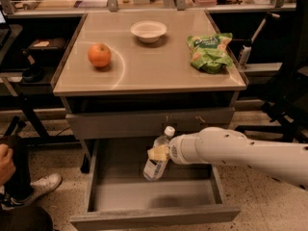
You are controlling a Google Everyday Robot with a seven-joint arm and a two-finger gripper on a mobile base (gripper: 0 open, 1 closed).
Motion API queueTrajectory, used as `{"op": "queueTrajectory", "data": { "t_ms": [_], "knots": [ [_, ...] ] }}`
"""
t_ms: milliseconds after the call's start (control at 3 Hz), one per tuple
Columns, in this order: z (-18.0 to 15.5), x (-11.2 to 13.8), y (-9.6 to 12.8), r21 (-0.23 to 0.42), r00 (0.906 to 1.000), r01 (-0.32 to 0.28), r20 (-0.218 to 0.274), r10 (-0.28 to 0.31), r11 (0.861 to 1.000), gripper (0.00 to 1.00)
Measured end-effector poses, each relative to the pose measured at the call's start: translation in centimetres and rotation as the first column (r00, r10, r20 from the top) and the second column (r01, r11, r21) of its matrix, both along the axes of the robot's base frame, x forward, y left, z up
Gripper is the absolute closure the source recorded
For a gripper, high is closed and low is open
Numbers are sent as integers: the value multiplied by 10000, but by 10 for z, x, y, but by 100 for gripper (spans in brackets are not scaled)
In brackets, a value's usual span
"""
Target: Place blue plastic bottle into middle drawer
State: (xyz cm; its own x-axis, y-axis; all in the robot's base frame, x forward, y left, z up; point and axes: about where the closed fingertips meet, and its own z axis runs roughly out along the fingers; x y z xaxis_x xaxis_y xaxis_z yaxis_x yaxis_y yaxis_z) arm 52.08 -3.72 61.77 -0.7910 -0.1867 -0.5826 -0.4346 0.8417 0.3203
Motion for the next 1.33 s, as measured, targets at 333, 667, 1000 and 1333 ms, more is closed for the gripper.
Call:
{"op": "queueTrajectory", "data": {
  "t_ms": [333,667,1000,1333],
  "knots": [
    [-23,-6,-4,-330,9991,422,-96,-425,9986,100],
    [-55,-9,-21,-617,9903,1354,-232,-1370,9889,100],
    [-83,-5,-22,-879,9810,1883,-306,-1916,9782,100],
    [-81,1,3,-833,9872,1559,-209,-1581,9843,100]
  ]
}}
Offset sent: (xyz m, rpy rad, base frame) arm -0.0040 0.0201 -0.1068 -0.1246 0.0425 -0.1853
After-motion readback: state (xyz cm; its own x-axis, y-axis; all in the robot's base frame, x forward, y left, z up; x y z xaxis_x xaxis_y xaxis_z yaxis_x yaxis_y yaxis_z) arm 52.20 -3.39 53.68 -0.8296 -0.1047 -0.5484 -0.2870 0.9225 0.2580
